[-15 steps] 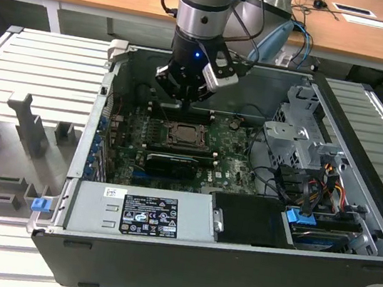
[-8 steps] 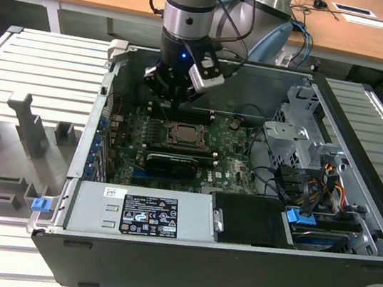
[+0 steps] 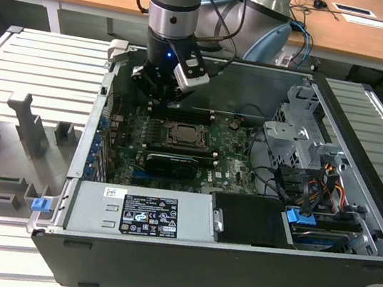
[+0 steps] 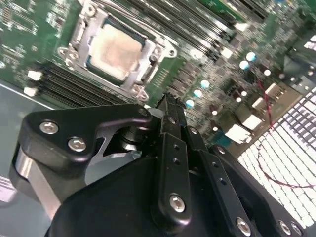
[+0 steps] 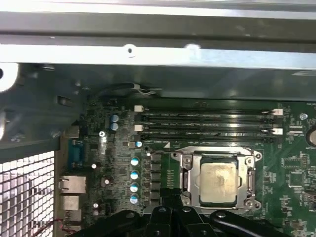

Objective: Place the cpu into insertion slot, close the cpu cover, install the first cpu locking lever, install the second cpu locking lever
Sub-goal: 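Install the first cpu locking lever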

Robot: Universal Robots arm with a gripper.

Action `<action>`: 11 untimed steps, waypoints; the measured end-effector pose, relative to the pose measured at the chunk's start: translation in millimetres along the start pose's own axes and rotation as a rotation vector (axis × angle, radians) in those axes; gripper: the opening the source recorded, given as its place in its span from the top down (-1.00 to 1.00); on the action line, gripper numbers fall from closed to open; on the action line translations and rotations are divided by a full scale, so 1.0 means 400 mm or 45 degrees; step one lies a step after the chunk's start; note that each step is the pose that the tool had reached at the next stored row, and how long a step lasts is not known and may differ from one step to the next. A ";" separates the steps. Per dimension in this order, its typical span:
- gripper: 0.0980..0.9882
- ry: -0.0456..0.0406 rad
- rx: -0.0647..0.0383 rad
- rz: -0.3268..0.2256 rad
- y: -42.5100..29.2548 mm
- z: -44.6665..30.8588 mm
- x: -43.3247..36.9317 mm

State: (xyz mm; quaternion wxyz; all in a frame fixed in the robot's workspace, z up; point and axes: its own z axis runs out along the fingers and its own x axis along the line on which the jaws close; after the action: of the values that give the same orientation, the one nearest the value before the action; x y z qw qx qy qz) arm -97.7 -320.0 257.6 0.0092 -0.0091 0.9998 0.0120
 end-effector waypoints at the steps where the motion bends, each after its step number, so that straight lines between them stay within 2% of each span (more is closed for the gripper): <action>1: 0.98 0.000 0.000 0.000 0.001 0.000 0.006; 11: 0.98 0.000 -0.004 0.000 0.005 -0.001 0.030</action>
State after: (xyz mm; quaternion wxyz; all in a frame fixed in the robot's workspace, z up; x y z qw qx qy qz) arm -109.6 -318.2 257.7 0.0092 -0.0091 0.9998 0.0135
